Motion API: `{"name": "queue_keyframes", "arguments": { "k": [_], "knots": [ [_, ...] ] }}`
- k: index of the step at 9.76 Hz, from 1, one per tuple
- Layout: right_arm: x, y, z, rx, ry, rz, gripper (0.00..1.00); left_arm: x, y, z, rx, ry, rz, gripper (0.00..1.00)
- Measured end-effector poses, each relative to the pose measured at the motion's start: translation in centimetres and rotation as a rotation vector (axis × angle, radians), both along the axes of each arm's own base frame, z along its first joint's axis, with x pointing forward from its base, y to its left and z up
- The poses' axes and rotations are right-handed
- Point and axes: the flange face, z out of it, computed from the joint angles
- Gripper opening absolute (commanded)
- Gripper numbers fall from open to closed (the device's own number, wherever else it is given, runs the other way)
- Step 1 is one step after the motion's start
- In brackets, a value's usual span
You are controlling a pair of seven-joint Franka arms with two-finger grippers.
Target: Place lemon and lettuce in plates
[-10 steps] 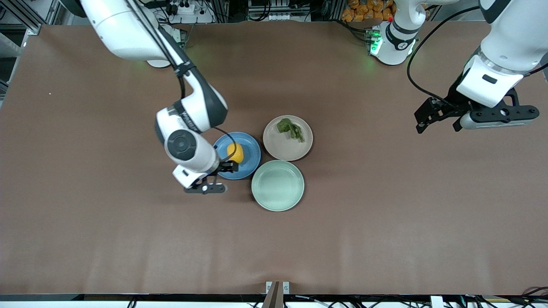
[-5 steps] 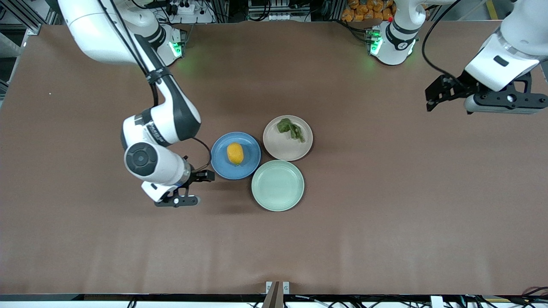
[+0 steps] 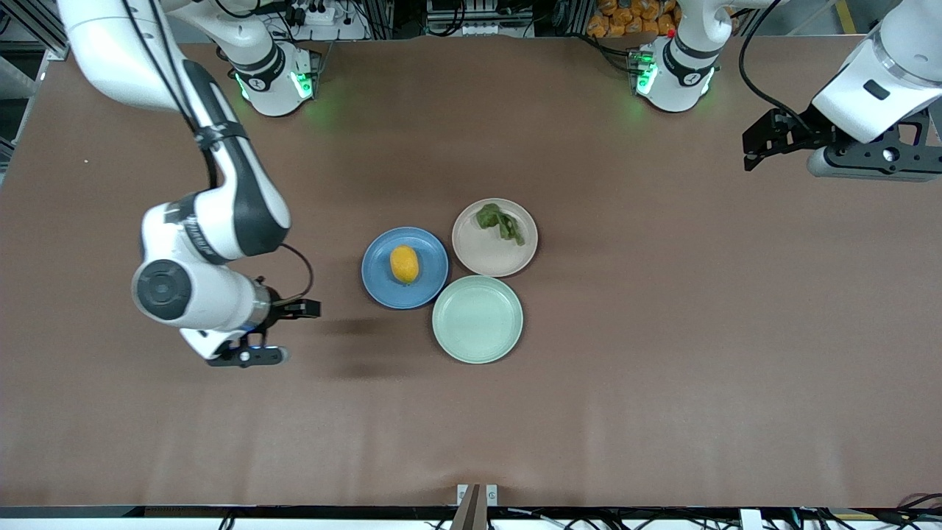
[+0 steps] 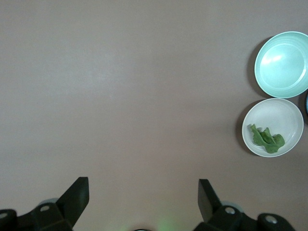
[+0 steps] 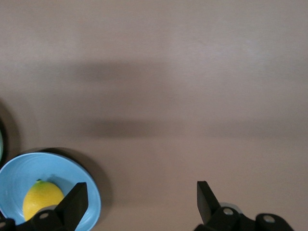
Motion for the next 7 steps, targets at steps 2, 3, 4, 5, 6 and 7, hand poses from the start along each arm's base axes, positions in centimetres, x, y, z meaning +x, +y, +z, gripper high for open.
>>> {"name": "queue_keyframes", "arguments": {
  "k": [2,3,4,5,6,7],
  "knots": [
    [0.4,-2.7,0.5,-0.001,0.001,-0.032,1.0,0.1,0.3,-0.1,0.001,0.002,0.005,1.0],
    [0.5,-3.6,0.8,-0.003,0.004,-0.044,1.0,0.1,0.4,-0.1,0.001,0.002,0.008,1.0],
    [0.6,-4.8,1.2,-0.005,0.002,-0.06,1.0,0.1,0.4,-0.1,0.001,0.002,0.007,1.0],
    [0.8,-6.3,1.7,-0.01,-0.006,-0.077,1.0,0.1,0.4,0.0,0.001,0.002,0.008,1.0],
    [1.0,-8.0,2.2,-0.016,-0.015,-0.072,1.0,0.1,0.4,0.0,0.001,0.002,0.008,1.0],
    [1.1,-9.8,2.9,-0.022,-0.025,-0.041,1.0,0.1,0.4,0.0,0.001,0.001,0.008,1.0]
  ]
}}
